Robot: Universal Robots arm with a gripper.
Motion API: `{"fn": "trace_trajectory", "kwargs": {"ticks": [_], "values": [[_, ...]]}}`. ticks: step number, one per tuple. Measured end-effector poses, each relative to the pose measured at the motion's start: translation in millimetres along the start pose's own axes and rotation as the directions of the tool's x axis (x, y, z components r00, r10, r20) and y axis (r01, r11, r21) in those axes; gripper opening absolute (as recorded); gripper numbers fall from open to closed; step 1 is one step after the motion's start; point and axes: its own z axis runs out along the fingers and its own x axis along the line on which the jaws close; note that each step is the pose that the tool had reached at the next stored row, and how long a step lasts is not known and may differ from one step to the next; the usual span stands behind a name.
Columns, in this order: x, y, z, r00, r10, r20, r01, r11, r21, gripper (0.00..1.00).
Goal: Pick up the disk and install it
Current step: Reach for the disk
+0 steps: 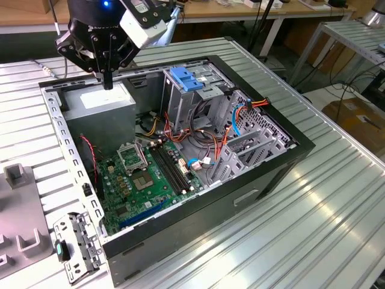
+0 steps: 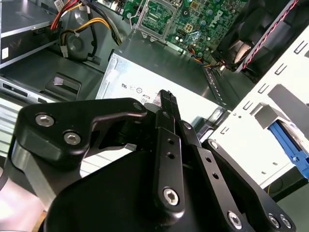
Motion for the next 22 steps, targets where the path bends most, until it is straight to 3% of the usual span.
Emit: {"fn": "trace_trajectory", "kwargs": {"ticks": [22], "values": [[11.2, -0.8, -0.3, 1.0000, 0.000, 0.0000, 0.000, 1.0000, 0.0000, 0.11]]}}
